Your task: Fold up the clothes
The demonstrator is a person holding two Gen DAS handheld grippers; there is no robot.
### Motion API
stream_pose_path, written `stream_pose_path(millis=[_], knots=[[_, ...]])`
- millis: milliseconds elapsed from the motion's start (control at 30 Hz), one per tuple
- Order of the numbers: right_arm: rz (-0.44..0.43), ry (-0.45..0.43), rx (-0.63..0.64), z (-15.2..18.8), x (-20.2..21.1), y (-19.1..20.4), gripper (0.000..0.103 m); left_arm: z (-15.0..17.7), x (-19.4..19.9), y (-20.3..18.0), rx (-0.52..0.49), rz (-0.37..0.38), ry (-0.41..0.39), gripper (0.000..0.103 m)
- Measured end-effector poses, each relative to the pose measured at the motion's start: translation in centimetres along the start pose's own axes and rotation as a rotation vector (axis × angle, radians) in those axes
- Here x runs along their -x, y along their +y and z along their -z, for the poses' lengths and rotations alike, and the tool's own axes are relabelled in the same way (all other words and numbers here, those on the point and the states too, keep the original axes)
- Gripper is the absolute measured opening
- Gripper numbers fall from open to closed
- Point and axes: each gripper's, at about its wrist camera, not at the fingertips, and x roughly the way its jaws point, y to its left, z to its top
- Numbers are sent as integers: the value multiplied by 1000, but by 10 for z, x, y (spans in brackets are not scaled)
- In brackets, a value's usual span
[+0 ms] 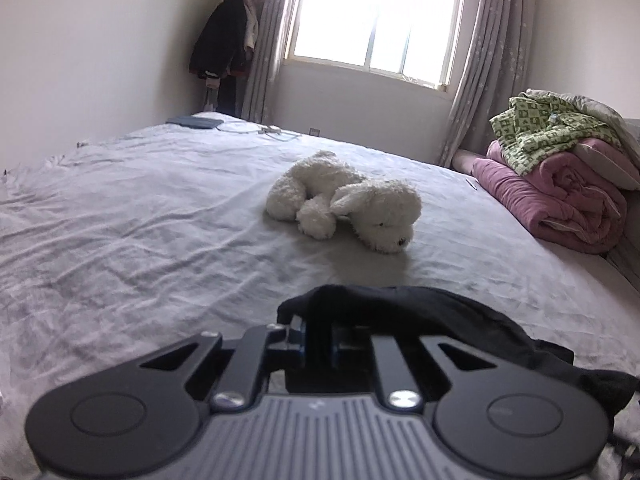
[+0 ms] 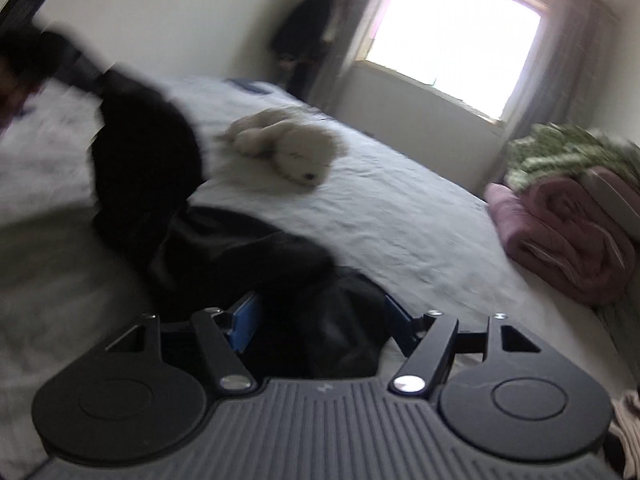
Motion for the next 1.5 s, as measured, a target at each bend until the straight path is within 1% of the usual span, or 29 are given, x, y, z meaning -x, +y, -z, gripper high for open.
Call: stream_pose_path(millis=[67,100,133,233,300,400,467,500,533,567,633,667,767,833,900,933,1033,1067,1167,1233,1267,1333,1433,1500], knots=[[-5,-5,76,1,-2,13,71,-2,2,3,17,-14,-11,10],[10,-12,116,2,-3,18,74,-2,1,3,17,-16,-7,10],[34,-21,156,2,-4,23,77,-1,0,3,15,-18,-2,10],[107,-48,287,9,-11,32,79,0,-4,3,8,-23,14,10],[119,-53,341,12,-15,33,79,0,-6,3,4,-26,25,10],[115,-67,367,13,-22,33,77,1,-10,4,8,-29,46,10],[105,-66,408,12,-25,38,64,1,-12,5,15,-30,60,10],[101,-65,433,11,-26,41,36,1,-13,5,19,-30,68,10],[96,-64,431,10,-26,41,7,1,-14,6,23,-30,75,10],[92,-62,411,7,-25,39,5,2,-16,7,31,-31,85,10],[82,-63,351,0,-20,32,5,2,-20,10,48,-31,104,10],[88,-76,296,-5,-14,22,5,2,-20,12,64,-31,107,10],[135,-131,127,-19,4,-11,4,-1,-16,16,97,5,86,11],[165,-169,21,-23,18,-32,4,-4,-8,15,104,54,49,10],[169,-211,-85,-27,32,-51,4,-7,1,11,102,99,11,10],[160,-236,-154,-28,40,-61,4,-9,5,10,105,126,-10,10],[109,-323,-398,-29,66,-96,4,-13,17,9,160,259,-75,10],[98,-358,-465,-28,74,-106,4,-14,22,9,177,301,-105,10],[60,-492,-617,-25,102,-133,4,-20,41,10,212,385,-222,10],[41,-568,-679,-24,116,-145,4,-23,49,10,240,428,-262,10],[49,-587,-685,-24,121,-148,4,-23,51,8,244,439,-272,10],[78,-607,-679,-25,128,-151,4,-25,52,4,233,446,-275,10],[100,-635,-678,-28,131,-153,4,-26,51,-1,233,453,-275,9],[110,-646,-648,-33,135,-152,4,-28,54,-1,229,447,-295,9]])
